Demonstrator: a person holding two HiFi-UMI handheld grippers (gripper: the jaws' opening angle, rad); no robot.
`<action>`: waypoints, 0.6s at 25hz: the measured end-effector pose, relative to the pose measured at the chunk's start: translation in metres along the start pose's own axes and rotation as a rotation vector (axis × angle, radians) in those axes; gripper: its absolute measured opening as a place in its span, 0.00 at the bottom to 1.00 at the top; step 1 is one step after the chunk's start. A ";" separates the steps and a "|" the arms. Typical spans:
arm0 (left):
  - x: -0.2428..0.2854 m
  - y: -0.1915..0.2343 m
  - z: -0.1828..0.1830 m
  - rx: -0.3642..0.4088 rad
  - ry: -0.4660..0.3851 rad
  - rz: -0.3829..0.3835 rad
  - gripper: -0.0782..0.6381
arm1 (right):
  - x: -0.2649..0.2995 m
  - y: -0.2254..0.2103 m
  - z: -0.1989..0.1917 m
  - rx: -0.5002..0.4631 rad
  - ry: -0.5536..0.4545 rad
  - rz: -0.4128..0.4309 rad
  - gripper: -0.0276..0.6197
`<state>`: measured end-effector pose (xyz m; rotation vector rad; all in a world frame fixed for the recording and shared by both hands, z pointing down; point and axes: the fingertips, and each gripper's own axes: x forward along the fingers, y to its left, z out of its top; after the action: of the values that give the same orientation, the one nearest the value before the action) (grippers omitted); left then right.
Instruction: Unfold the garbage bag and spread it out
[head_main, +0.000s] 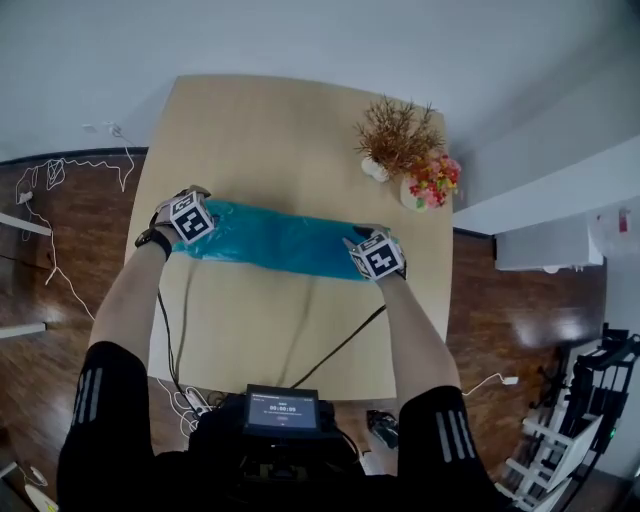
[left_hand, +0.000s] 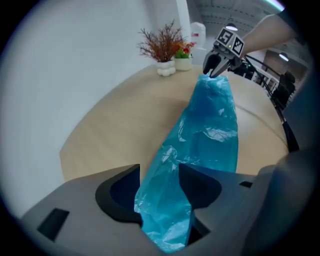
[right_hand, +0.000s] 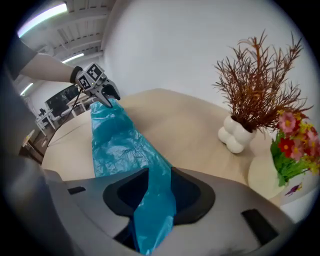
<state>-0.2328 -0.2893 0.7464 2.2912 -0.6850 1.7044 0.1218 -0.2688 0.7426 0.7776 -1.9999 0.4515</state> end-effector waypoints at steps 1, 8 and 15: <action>0.003 0.001 0.002 -0.008 0.010 -0.023 0.46 | 0.006 0.000 -0.002 0.016 0.016 0.011 0.30; 0.011 -0.006 -0.020 -0.003 0.170 -0.134 0.45 | 0.033 0.003 -0.027 0.037 0.122 0.044 0.33; 0.018 -0.022 -0.020 0.016 0.101 -0.180 0.24 | 0.030 0.012 -0.019 -0.007 0.066 0.055 0.23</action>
<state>-0.2358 -0.2660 0.7720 2.1853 -0.4319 1.7326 0.1139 -0.2592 0.7775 0.6963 -1.9639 0.4961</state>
